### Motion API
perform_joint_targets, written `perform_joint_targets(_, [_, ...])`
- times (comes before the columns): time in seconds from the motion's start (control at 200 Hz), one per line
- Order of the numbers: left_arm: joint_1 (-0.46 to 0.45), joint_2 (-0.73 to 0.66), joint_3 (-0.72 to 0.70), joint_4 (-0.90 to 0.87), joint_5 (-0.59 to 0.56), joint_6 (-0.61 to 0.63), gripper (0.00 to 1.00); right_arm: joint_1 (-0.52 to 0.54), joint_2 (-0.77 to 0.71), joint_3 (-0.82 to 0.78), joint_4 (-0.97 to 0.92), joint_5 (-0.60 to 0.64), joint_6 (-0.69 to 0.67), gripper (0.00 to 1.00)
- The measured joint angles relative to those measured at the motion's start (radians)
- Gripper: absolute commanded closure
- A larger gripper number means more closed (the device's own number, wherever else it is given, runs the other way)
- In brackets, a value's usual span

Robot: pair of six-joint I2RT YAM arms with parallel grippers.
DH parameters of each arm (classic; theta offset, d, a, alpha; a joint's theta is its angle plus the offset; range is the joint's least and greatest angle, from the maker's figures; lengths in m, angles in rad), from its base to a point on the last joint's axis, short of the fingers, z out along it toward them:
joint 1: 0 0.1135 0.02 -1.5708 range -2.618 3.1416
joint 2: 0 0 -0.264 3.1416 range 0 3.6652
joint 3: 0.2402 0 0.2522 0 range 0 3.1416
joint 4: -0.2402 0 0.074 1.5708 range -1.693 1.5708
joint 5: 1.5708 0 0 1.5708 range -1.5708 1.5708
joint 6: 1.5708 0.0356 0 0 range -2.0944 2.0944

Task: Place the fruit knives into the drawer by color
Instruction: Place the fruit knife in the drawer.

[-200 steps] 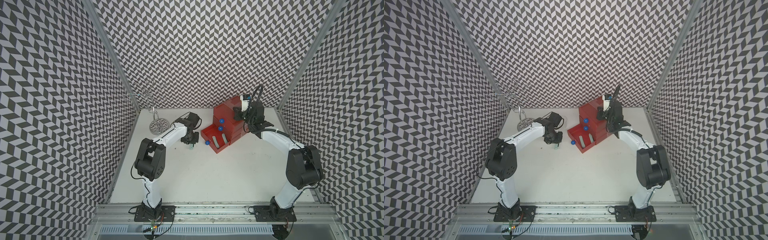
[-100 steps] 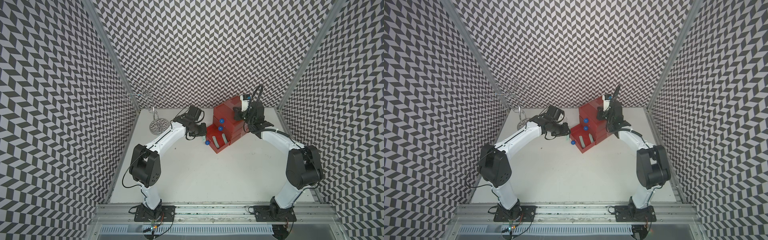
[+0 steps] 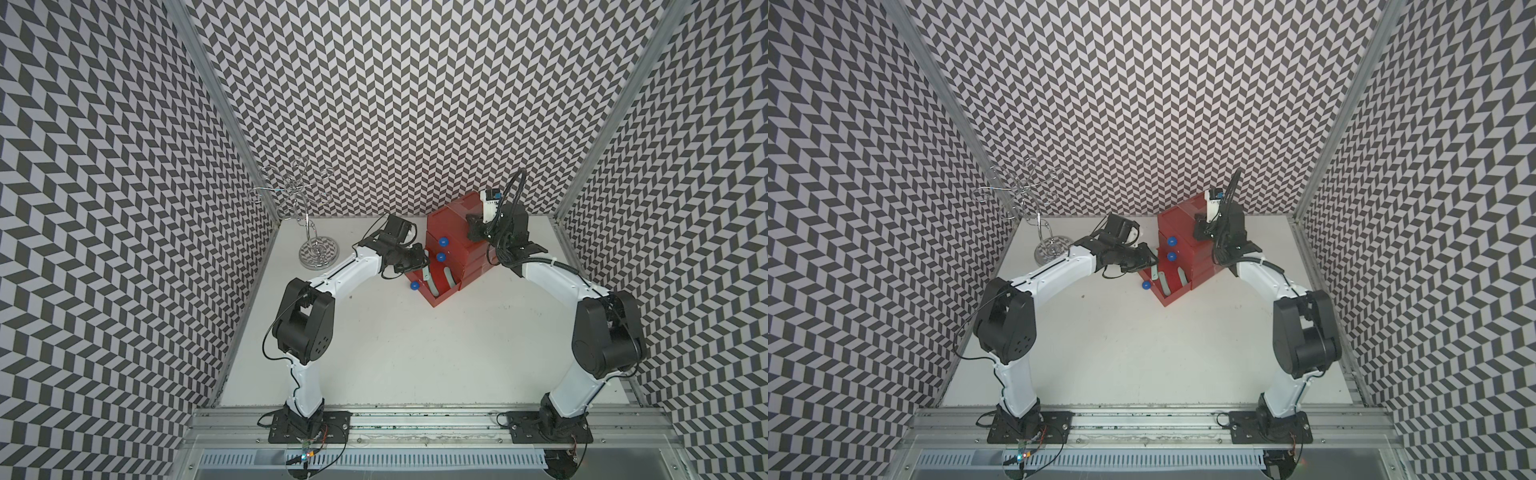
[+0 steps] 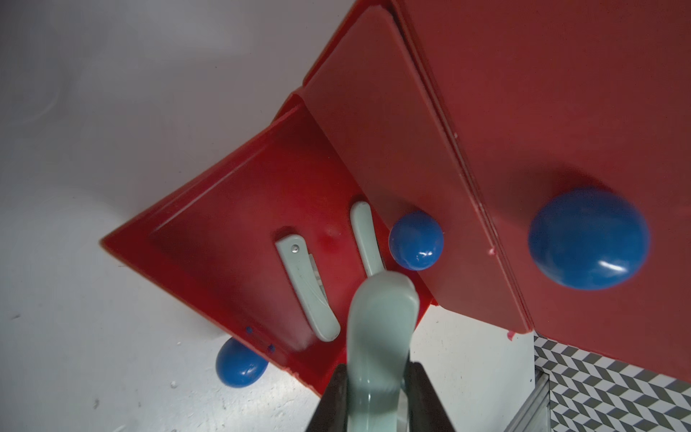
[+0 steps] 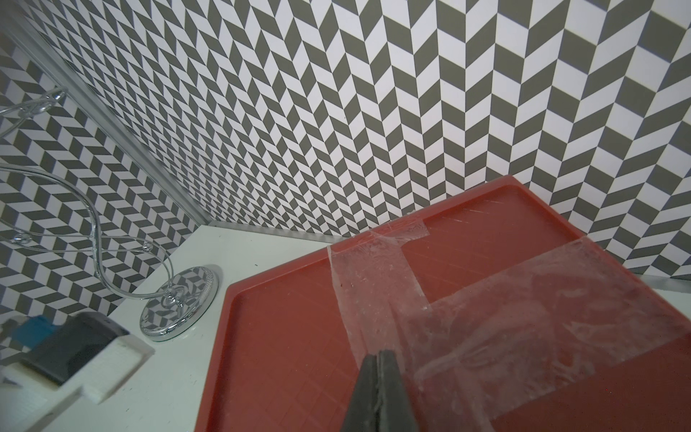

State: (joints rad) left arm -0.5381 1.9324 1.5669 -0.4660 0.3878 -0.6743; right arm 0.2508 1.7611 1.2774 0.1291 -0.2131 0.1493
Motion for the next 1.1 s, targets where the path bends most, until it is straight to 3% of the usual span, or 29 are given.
perform_joint_targets(1.097, [-0.051, 0.162, -0.001, 0.092, -0.03, -0.078, 0.73, 0.0, 0.0, 0.0, 0.0, 0.0, 0.0, 1.0])
